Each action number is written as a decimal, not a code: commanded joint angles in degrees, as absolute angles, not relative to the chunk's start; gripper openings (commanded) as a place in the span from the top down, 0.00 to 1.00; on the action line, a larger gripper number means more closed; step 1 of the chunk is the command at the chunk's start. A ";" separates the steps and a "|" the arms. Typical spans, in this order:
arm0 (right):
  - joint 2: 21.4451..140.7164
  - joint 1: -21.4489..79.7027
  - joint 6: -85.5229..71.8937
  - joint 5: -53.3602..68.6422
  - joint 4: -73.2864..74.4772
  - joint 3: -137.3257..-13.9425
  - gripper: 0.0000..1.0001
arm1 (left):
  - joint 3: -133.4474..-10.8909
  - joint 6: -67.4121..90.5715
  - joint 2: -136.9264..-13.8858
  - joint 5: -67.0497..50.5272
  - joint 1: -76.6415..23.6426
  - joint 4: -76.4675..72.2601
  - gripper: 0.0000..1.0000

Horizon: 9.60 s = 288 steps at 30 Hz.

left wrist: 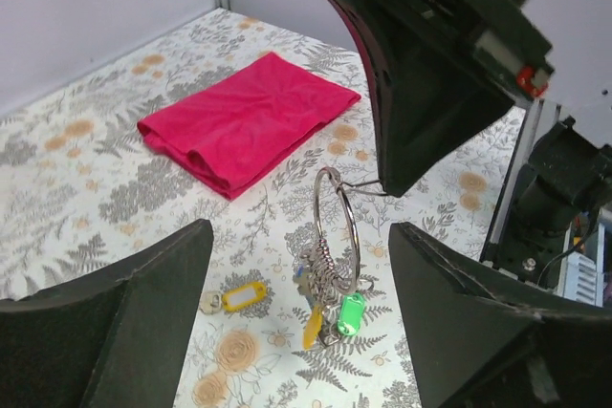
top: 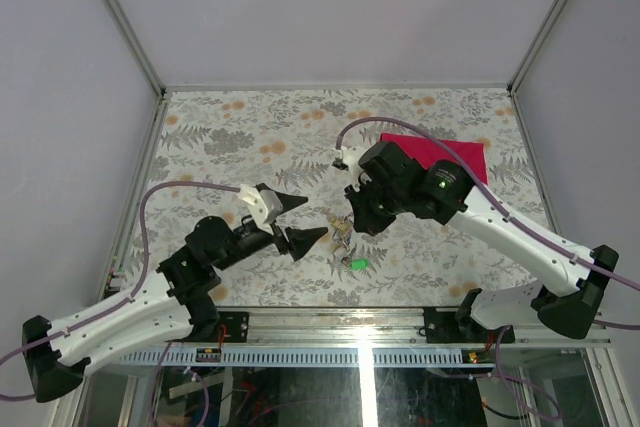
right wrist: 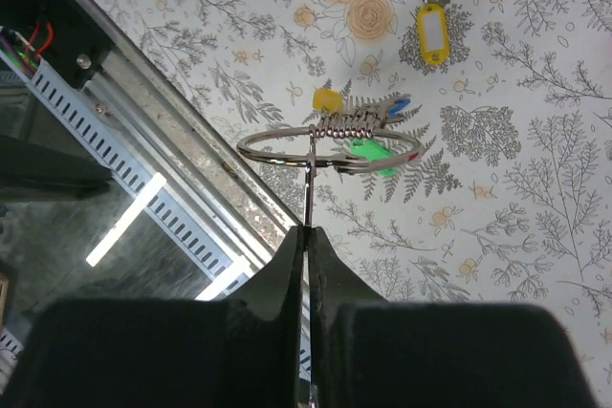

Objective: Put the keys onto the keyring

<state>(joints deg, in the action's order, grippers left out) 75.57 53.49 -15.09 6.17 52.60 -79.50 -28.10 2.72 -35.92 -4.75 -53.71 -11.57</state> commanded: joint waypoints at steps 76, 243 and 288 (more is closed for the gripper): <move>56.02 53.15 -21.58 3.80 36.00 -74.24 0.51 | -43.09 -27.89 -55.67 23.20 -78.48 -17.52 1.00; 75.20 41.48 -30.18 16.62 19.16 -46.36 0.59 | -45.23 -25.63 -44.37 15.22 -70.49 11.19 1.00; 88.72 43.18 -32.97 25.07 -0.35 -36.87 0.70 | -44.71 -25.70 -45.57 15.04 -69.80 10.81 1.00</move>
<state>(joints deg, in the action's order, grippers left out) 87.29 42.41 -33.04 23.73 1.34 -36.75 -44.86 -26.15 -45.84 15.40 -70.08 13.96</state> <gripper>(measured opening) 0.312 0.113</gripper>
